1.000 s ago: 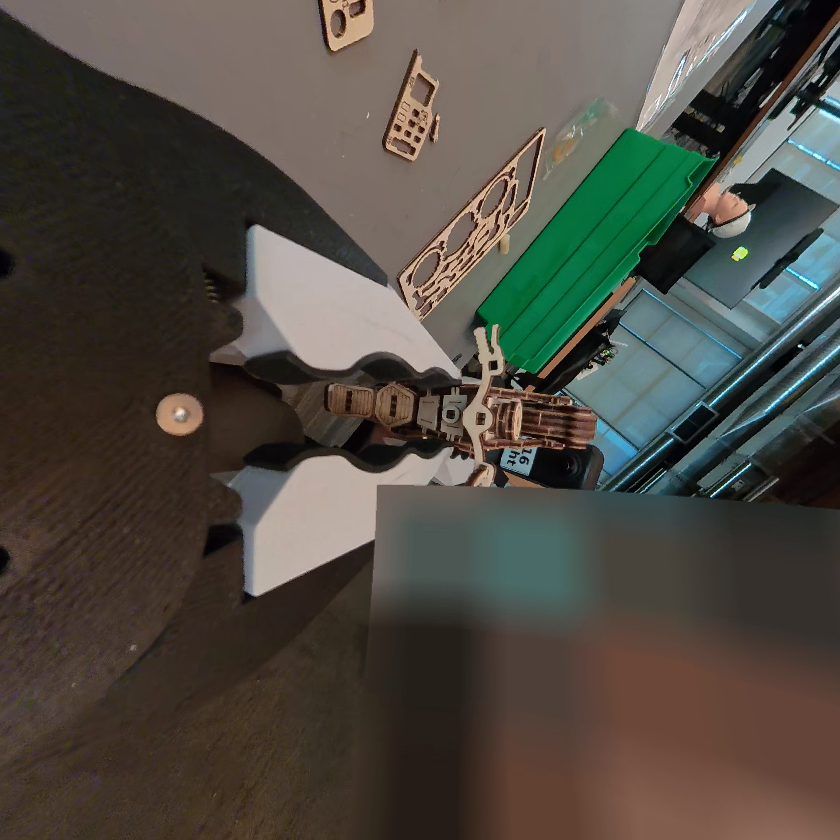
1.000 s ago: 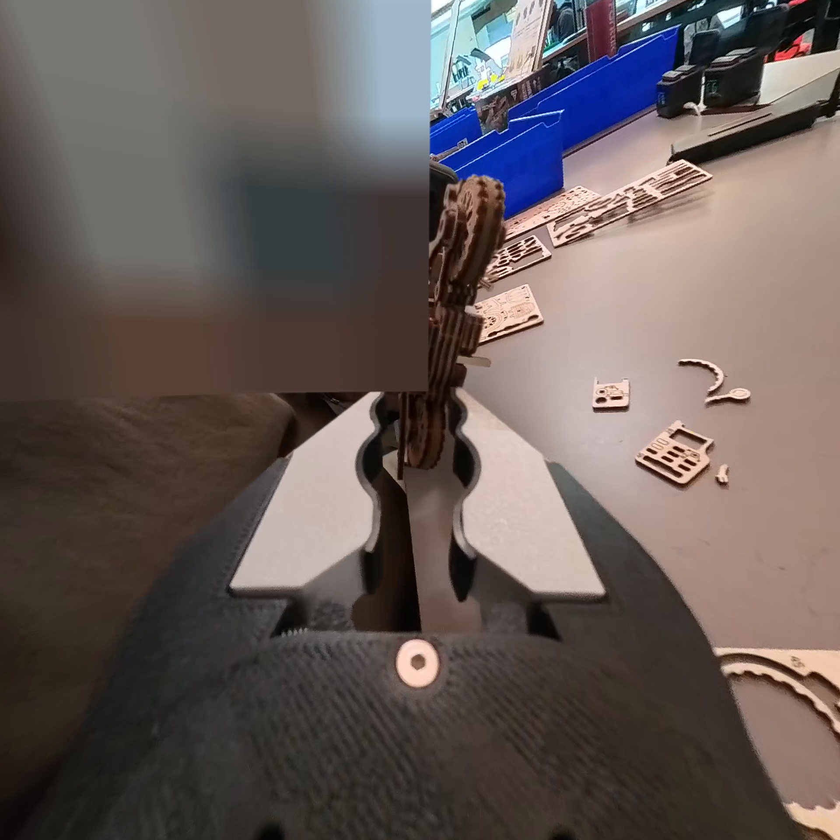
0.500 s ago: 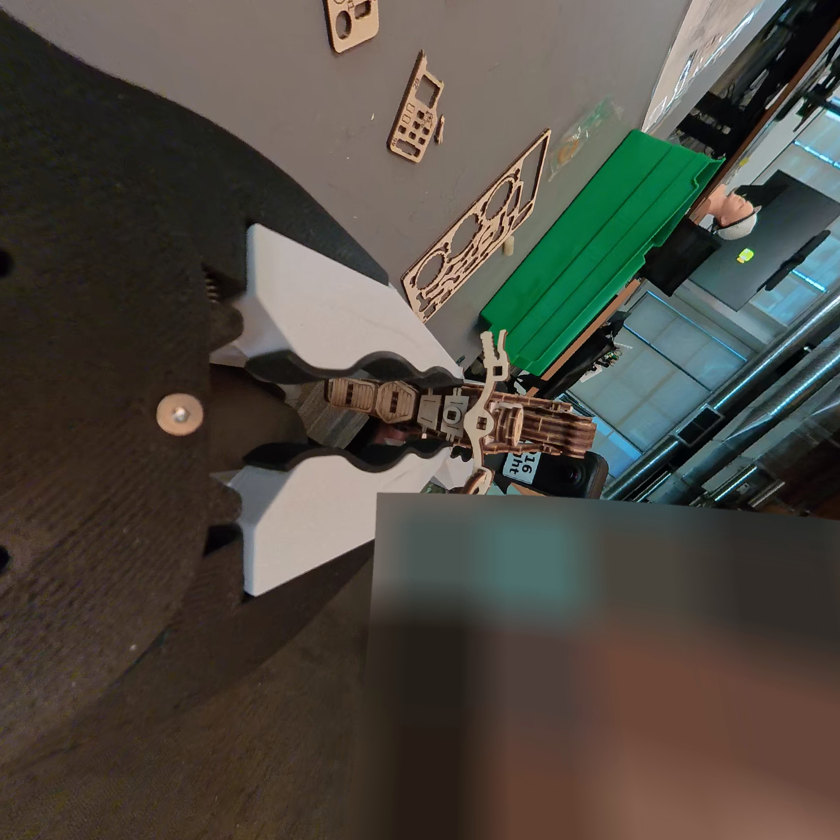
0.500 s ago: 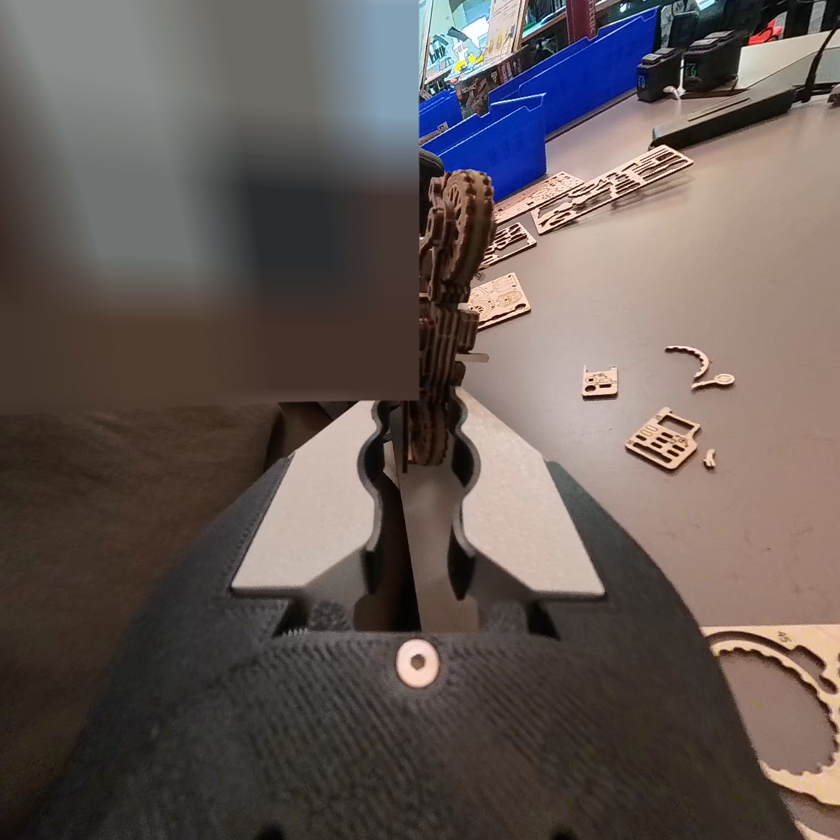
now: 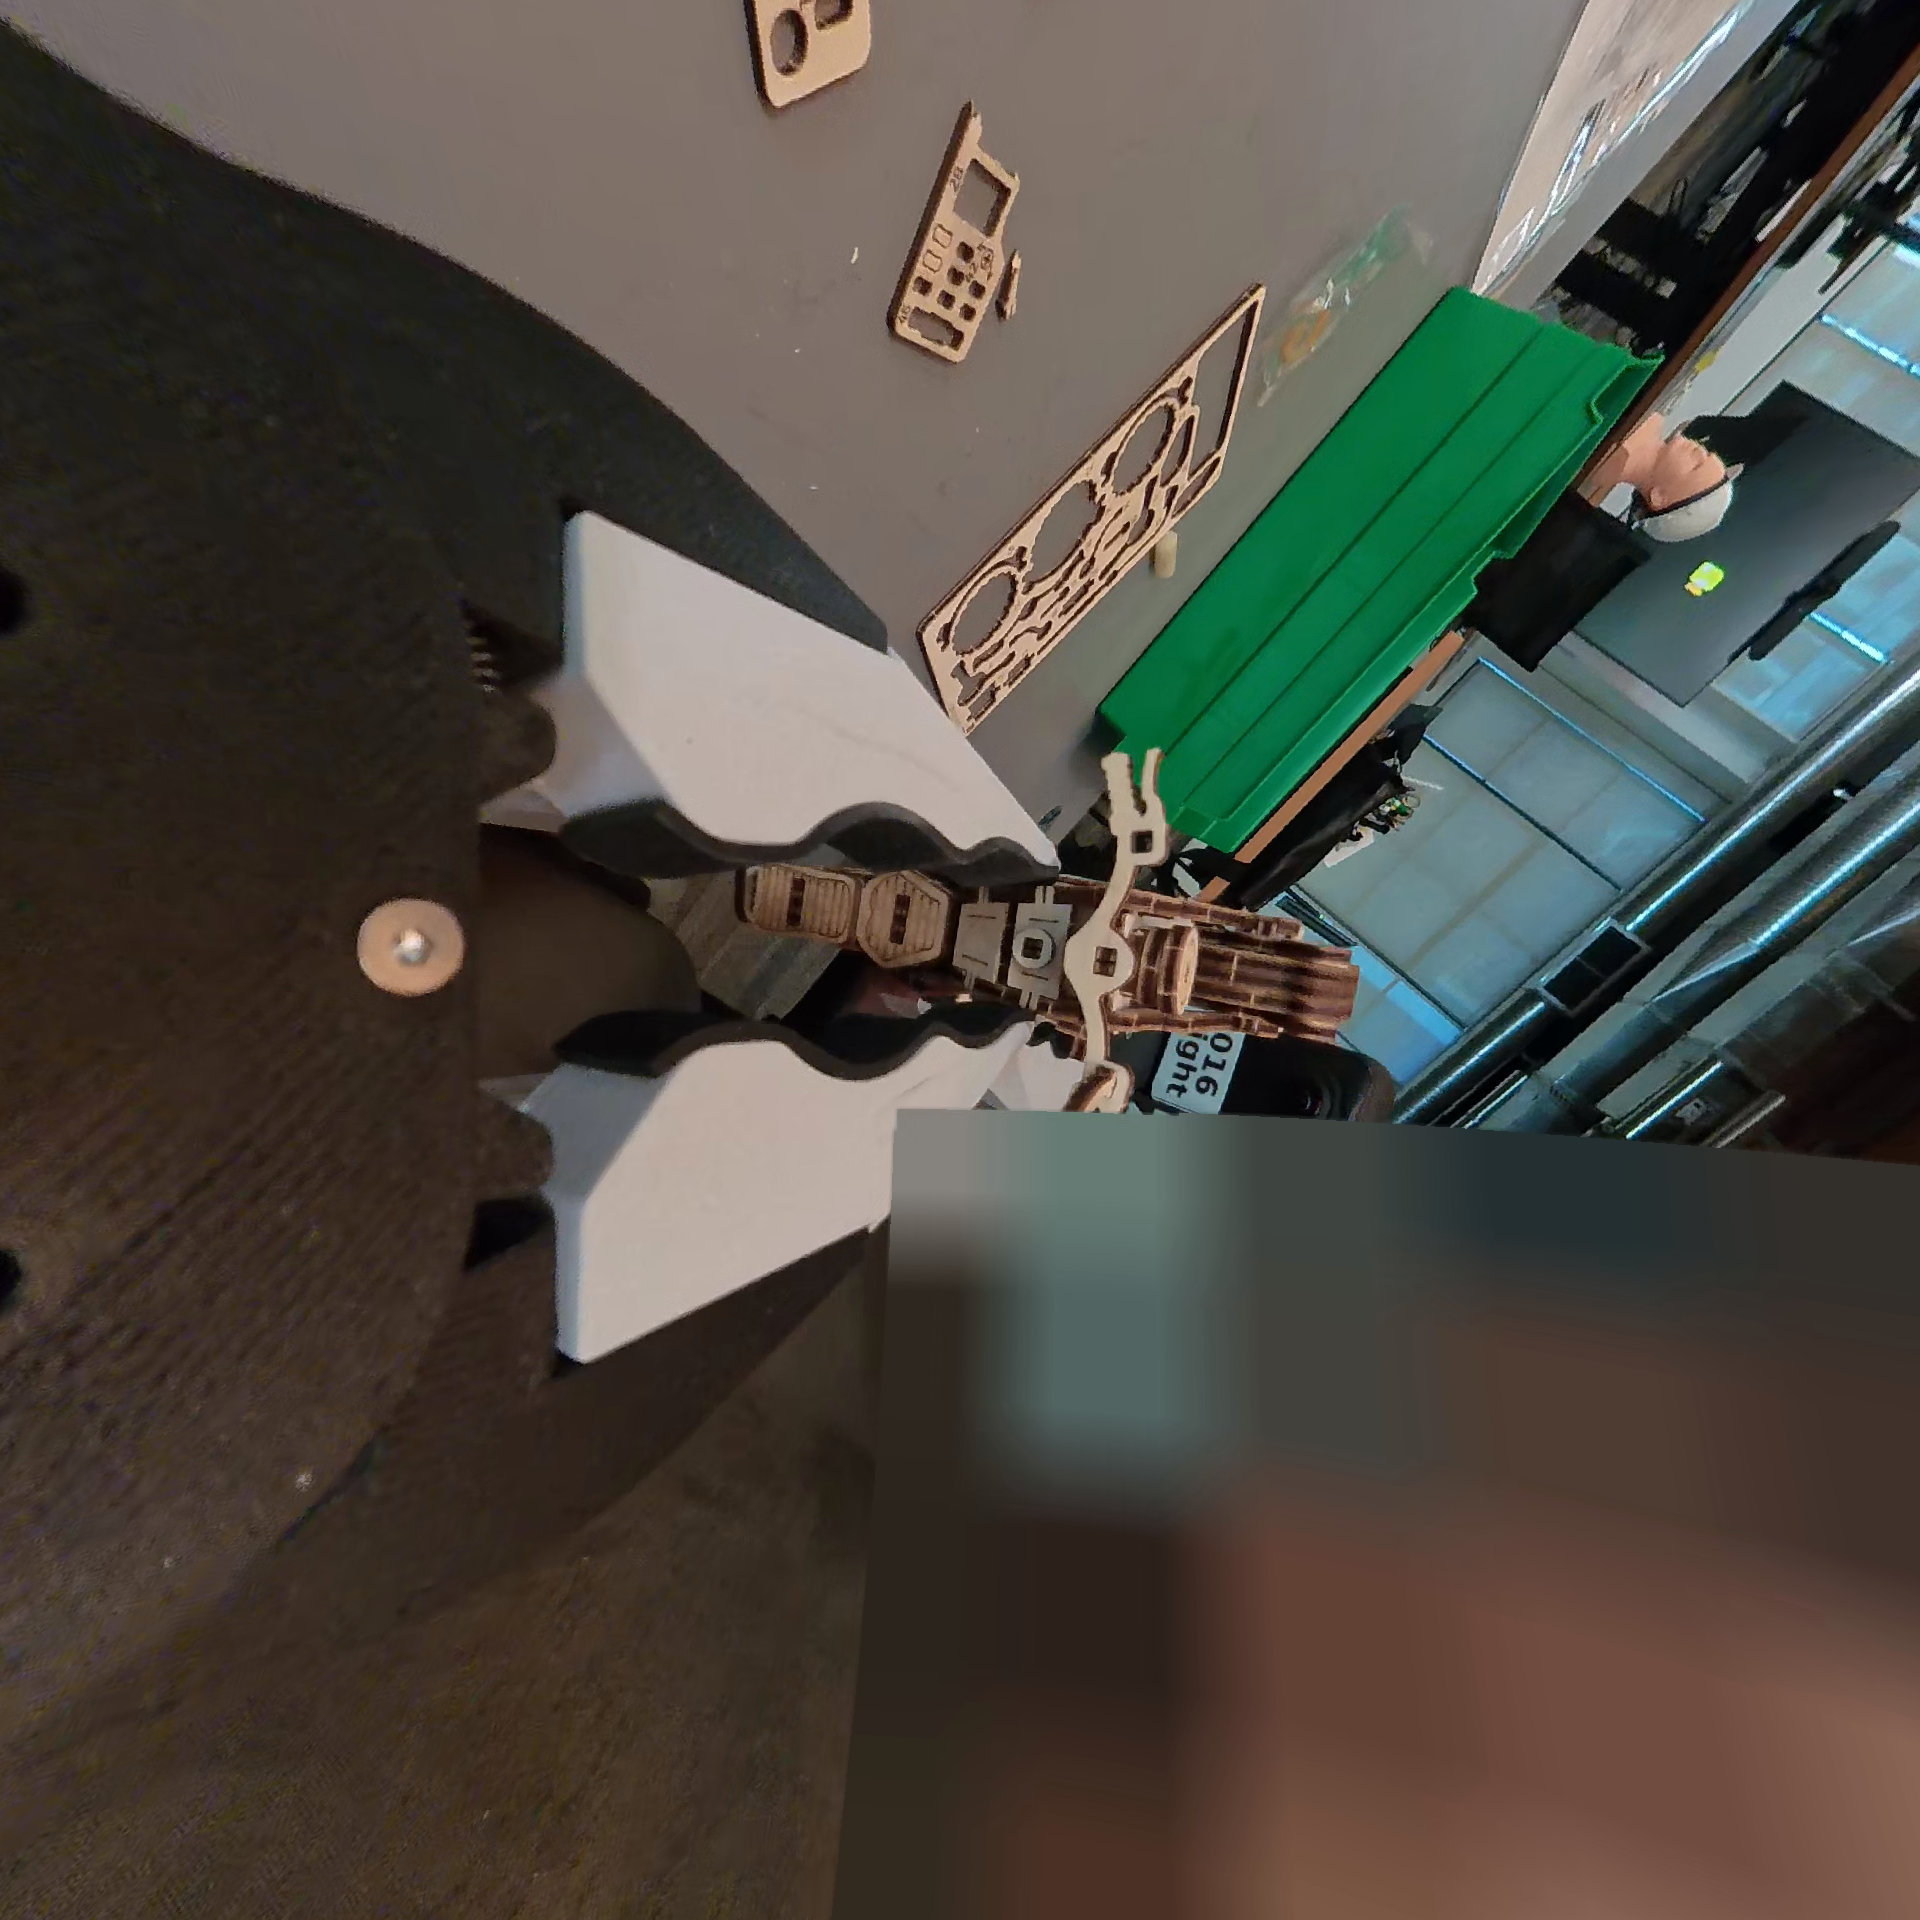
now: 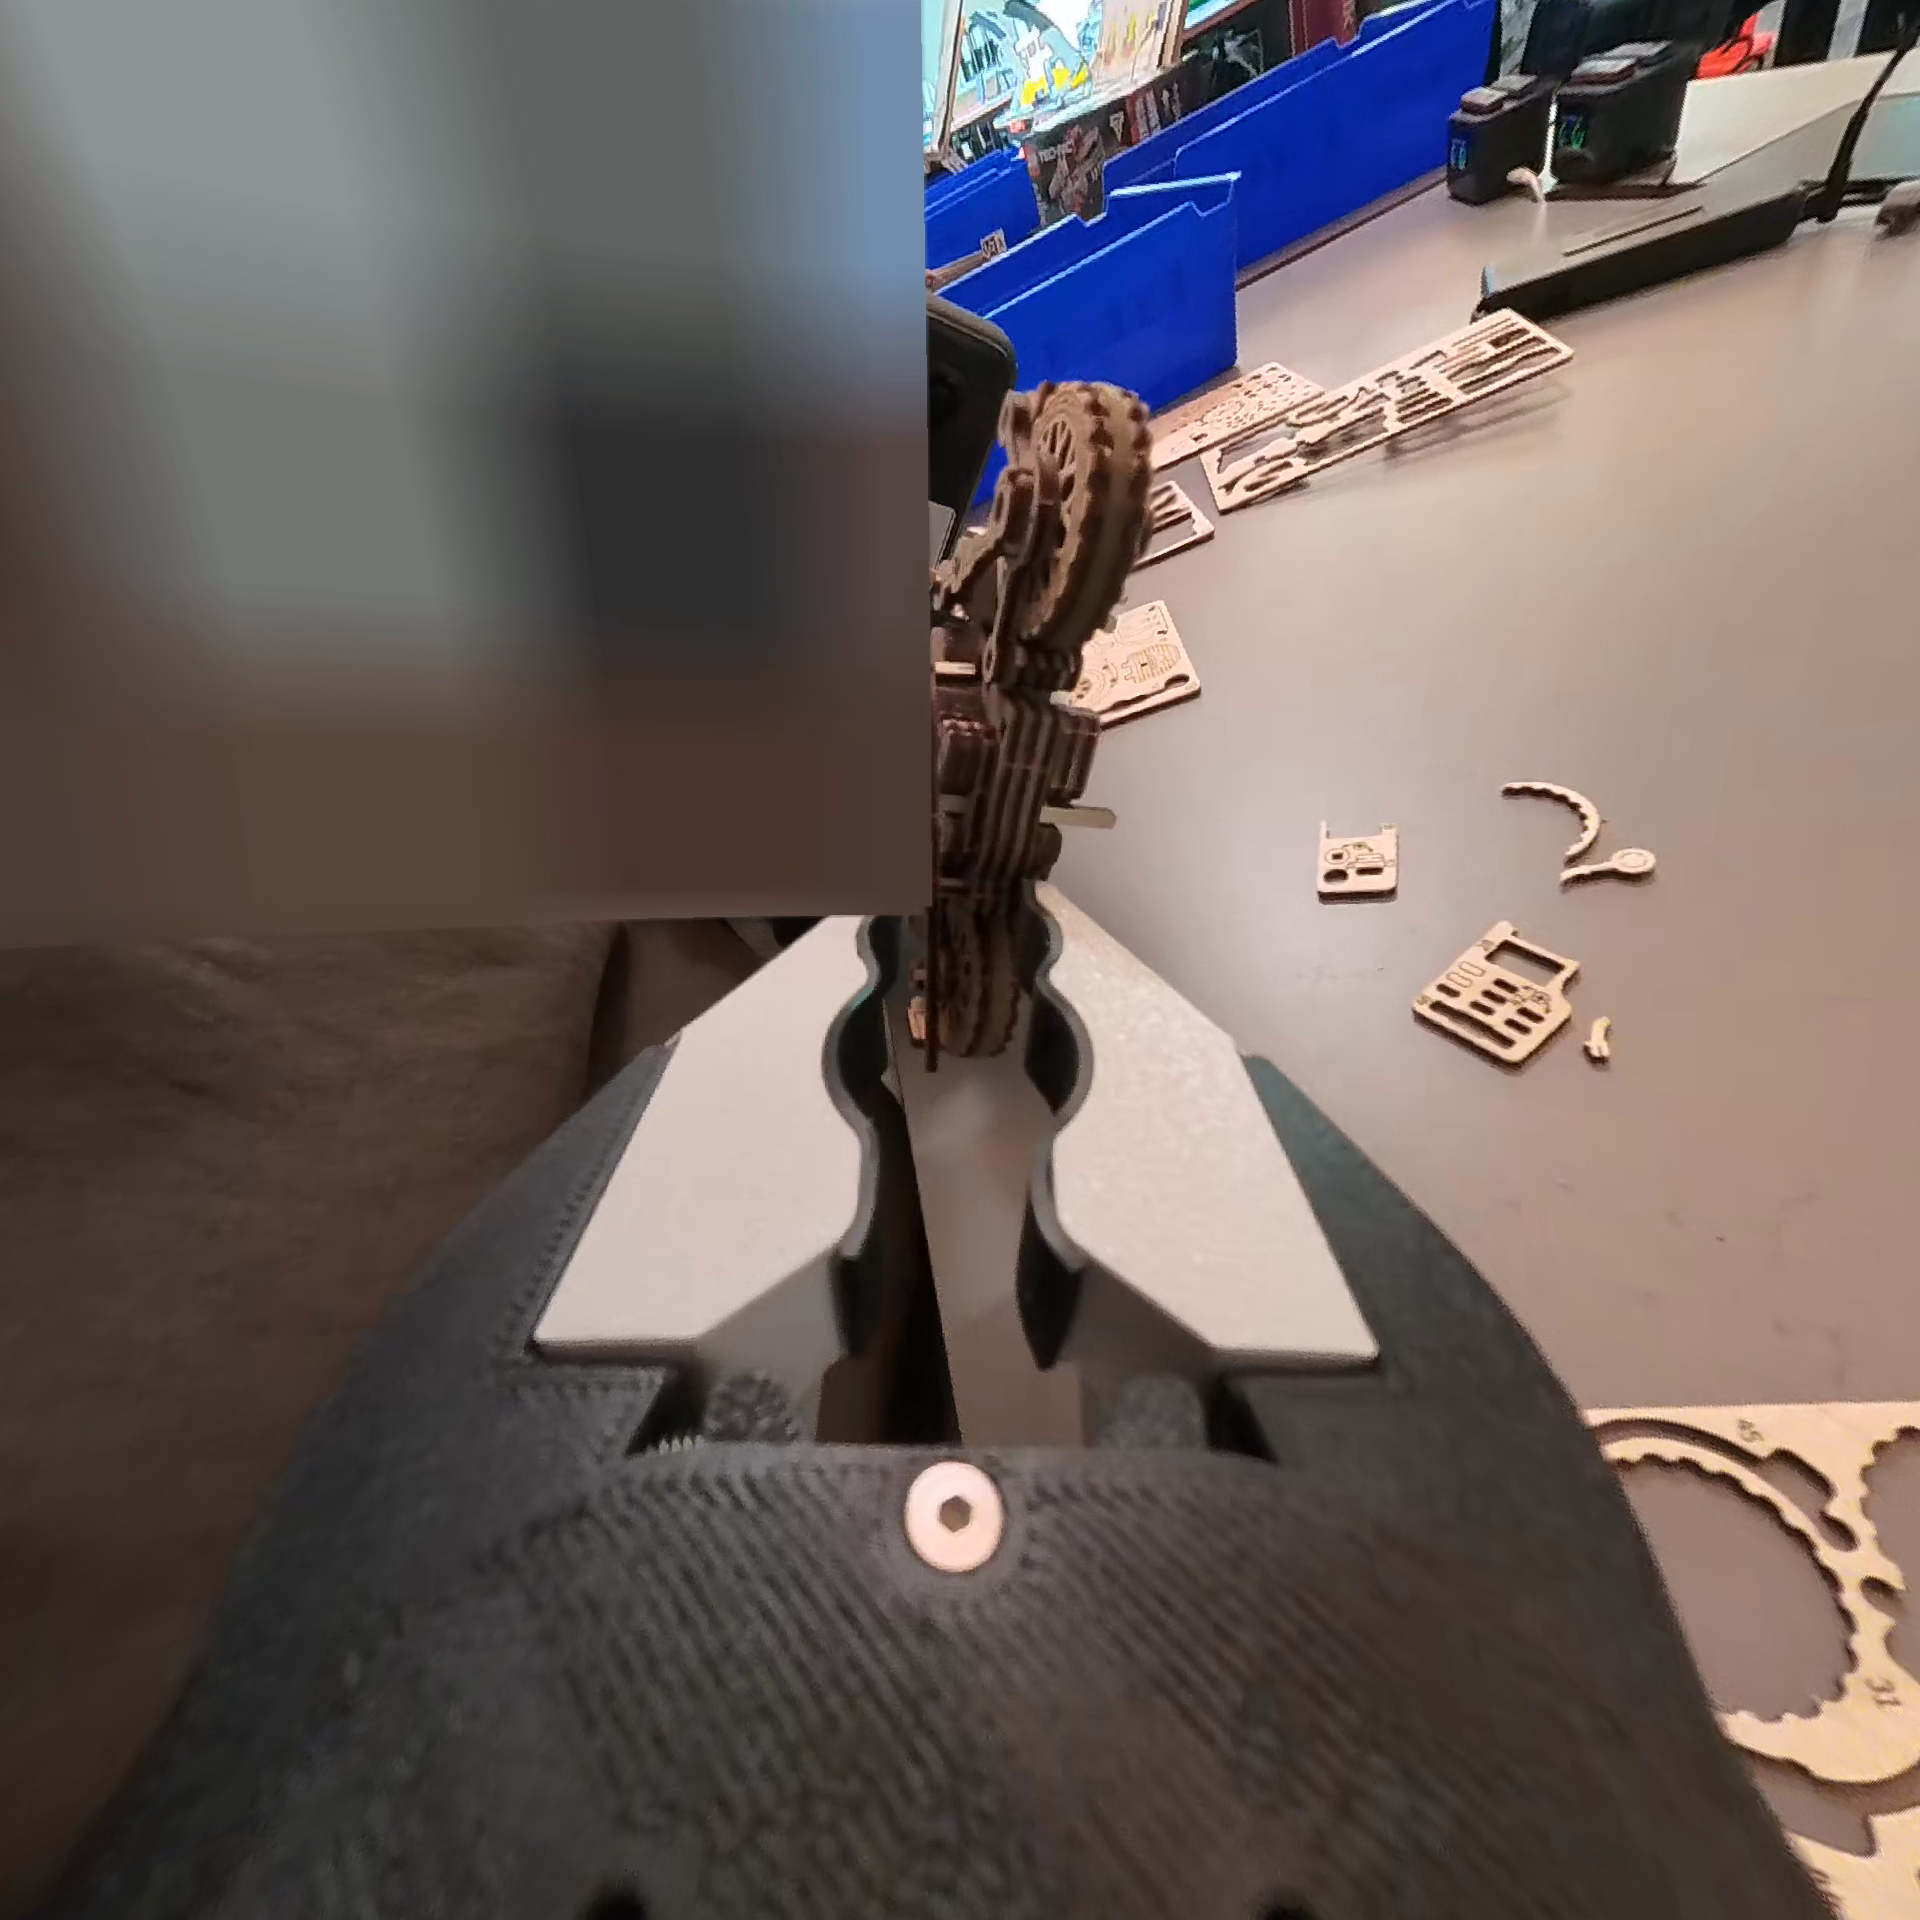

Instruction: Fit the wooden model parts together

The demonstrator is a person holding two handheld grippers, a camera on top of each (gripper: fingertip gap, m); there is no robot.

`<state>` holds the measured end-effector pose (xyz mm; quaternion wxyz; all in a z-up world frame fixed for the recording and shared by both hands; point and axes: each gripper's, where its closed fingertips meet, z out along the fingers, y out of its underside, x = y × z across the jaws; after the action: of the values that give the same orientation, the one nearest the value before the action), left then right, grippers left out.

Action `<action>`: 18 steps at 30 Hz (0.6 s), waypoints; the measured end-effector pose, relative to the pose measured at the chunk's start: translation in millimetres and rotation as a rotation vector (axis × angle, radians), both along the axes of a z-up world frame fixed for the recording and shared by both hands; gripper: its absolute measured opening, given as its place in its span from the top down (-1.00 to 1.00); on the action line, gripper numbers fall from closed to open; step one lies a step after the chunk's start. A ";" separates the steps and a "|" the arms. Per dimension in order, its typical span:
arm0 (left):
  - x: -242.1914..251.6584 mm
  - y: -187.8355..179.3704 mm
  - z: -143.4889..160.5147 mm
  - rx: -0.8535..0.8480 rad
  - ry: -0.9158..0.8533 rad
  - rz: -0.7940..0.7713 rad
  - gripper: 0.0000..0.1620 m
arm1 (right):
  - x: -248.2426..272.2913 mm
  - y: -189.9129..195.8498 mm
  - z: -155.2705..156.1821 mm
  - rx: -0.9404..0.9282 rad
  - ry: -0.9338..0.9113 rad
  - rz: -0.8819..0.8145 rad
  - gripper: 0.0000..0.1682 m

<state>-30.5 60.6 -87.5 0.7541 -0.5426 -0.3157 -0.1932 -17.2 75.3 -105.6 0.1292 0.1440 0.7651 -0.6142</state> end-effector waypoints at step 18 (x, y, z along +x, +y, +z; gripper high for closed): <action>-7.2 -5.2 -1.9 -0.017 -0.005 0.042 0.77 | -13.7 7.8 14.0 -0.107 -0.021 -0.055 0.56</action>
<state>-37.7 55.4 -89.5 0.7528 -0.5415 -0.3305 -0.1758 -30.9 83.1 -91.6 0.1280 0.1643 0.7254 -0.6560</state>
